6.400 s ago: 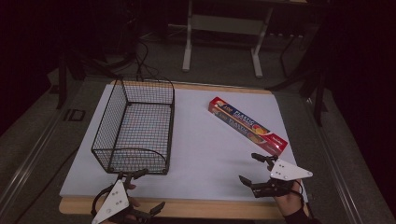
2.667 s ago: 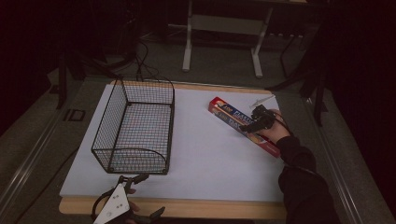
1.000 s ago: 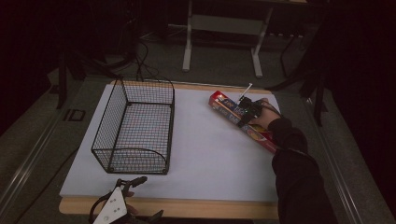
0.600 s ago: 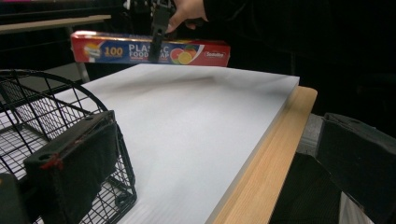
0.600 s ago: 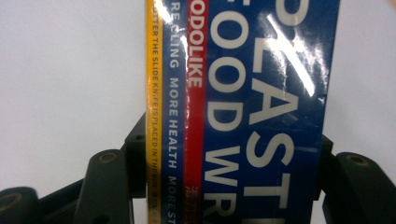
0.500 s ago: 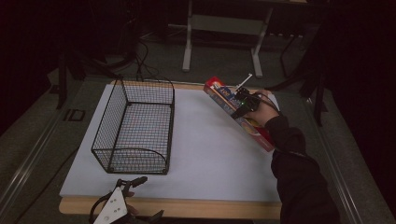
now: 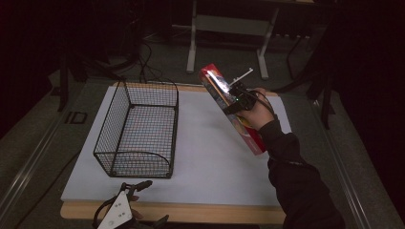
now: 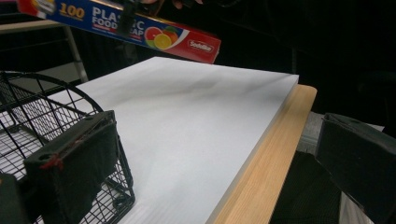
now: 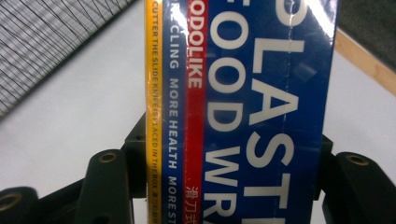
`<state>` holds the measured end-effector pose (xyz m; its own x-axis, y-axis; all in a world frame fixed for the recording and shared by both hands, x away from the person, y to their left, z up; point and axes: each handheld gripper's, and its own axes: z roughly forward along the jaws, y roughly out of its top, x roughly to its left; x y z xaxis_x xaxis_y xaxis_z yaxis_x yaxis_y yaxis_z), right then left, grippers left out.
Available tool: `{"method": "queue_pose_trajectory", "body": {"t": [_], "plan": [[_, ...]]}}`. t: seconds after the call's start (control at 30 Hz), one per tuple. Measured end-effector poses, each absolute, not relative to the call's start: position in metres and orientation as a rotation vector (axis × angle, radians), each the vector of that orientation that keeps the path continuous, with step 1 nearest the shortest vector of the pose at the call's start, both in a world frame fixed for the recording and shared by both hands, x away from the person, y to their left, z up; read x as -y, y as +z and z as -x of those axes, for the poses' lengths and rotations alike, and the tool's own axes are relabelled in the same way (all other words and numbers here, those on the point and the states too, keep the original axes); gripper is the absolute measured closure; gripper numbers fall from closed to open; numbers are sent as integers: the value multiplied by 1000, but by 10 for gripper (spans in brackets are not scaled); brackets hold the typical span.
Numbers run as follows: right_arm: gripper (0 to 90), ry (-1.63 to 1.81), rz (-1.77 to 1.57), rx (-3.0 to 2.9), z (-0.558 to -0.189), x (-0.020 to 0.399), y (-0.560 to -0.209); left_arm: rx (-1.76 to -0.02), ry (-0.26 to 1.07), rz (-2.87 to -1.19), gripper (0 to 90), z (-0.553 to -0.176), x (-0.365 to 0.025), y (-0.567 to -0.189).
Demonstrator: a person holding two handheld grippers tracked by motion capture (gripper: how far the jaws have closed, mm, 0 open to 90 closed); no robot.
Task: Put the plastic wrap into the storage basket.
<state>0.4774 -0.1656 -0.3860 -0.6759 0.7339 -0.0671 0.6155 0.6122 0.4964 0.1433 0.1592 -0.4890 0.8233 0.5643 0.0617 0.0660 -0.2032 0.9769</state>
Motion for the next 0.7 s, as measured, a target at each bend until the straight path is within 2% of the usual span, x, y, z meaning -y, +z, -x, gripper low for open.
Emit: {"method": "queue_pose_trajectory", "body": {"t": [0.37,0.7], "plan": [[404,732,-1113,-2497,-463,135,-354,-481,485,-1740,2,-144,-158,-489],[404,826,-1087,-2384,-446,92,-305,-474,489,-1737,2,-144,-158,-489]]}}
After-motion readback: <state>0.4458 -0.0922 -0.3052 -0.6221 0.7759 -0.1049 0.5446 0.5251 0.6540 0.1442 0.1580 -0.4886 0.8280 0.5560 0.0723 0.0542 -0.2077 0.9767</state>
